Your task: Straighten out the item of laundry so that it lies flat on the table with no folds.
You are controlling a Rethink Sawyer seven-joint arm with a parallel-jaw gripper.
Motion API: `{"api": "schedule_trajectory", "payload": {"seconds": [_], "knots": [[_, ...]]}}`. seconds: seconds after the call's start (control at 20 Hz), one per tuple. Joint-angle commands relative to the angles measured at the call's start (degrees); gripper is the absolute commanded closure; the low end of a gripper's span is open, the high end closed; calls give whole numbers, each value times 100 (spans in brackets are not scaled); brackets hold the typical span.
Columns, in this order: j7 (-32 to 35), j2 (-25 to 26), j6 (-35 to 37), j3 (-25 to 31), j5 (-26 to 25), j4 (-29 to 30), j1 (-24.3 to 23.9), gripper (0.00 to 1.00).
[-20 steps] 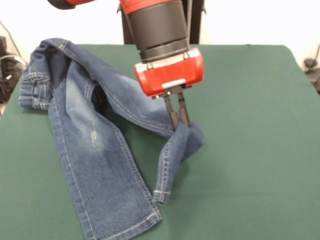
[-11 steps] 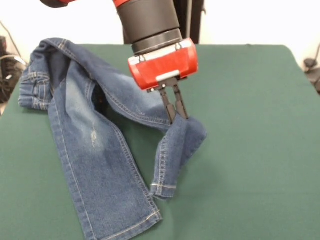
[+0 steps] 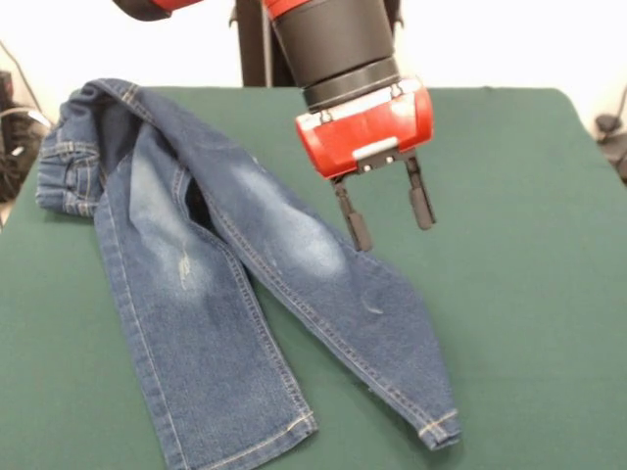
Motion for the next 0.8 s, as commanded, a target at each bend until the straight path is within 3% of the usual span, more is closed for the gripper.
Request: {"api": "schedule_trajectory", "payload": {"seconds": [0.05,0.4,0.8], "knots": [[523,310,-223,156,-197,340,216,0],[487,167,-119,-58,-231,201,363,0],[869,-413,663,-1477,-73,-363,1298,0]]}}
